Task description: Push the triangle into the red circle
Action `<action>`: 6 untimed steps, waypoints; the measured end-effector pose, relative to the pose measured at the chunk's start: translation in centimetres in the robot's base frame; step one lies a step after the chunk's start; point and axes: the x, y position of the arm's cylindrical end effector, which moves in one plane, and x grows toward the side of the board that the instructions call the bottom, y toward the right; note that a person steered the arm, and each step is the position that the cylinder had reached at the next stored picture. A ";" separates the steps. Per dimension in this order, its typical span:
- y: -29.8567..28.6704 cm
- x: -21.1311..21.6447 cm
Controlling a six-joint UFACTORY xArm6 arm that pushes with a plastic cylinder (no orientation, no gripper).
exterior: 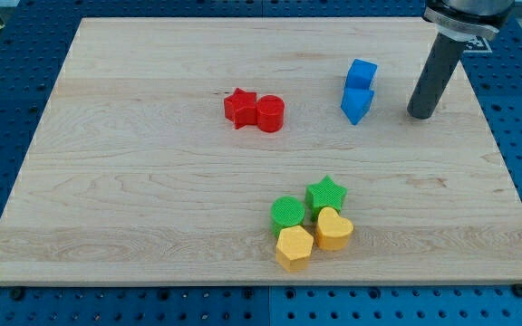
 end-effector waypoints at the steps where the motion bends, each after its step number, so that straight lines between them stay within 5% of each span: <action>1: -1.6 -1.1; 6: -13.5 -1.0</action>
